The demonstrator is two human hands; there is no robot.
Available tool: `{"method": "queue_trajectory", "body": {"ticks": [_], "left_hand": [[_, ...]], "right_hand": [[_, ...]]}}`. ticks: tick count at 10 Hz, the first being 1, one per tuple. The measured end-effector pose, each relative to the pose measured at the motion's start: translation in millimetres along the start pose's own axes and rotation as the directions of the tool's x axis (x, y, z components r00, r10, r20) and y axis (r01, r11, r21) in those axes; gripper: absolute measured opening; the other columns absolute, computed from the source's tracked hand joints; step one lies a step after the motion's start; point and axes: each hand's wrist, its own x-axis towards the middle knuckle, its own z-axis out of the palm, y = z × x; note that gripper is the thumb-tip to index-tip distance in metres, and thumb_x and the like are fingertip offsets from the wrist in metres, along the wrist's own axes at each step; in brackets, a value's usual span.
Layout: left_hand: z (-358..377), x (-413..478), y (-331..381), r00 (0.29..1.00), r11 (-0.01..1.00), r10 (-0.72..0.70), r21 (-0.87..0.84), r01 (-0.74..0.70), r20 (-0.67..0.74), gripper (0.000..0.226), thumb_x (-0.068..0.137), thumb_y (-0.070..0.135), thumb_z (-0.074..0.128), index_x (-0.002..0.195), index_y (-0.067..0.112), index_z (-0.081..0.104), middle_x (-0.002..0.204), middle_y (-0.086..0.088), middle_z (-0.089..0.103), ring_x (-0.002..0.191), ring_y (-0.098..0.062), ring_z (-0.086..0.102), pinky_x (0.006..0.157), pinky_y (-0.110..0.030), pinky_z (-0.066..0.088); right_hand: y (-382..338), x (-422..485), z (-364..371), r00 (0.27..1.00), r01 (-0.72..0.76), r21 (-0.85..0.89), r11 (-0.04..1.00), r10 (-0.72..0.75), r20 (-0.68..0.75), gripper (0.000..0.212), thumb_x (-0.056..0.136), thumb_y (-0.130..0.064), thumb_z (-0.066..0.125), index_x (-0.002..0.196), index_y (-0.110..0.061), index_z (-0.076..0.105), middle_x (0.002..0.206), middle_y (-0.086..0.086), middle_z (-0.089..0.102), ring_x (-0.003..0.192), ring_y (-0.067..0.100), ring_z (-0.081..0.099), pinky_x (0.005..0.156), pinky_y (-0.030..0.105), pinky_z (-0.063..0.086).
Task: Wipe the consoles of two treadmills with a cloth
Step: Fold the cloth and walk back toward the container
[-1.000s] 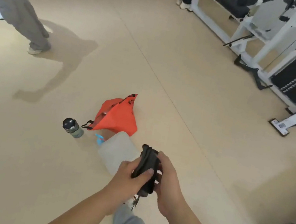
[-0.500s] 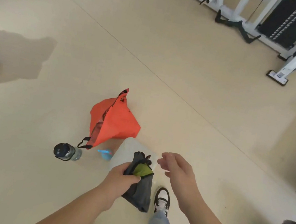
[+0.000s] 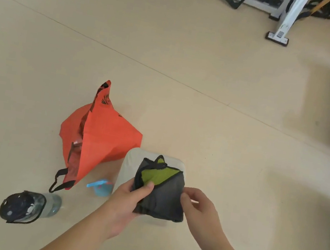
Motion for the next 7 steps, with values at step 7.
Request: {"method": "queue_trajectory", "body": {"ticks": [7], "left_hand": [[-81.4, 212.1, -42.5, 0.486, -0.025, 0.866, 0.980, -0.197, 0.119, 0.028, 0.093, 0.018, 0.066, 0.121, 0.015, 0.068, 0.113, -0.008, 0.065, 0.104, -0.036, 0.063, 0.078, -0.049, 0.056]], "right_hand": [[121.7, 177.3, 79.2, 0.970, 0.215, -0.131, 0.968, -0.196, 0.143, 0.040, 0.103, -0.034, 0.058, 0.141, -0.046, 0.054, 0.085, -0.005, 0.061, 0.077, 0.009, 0.060, 0.078, 0.026, 0.049]]}}
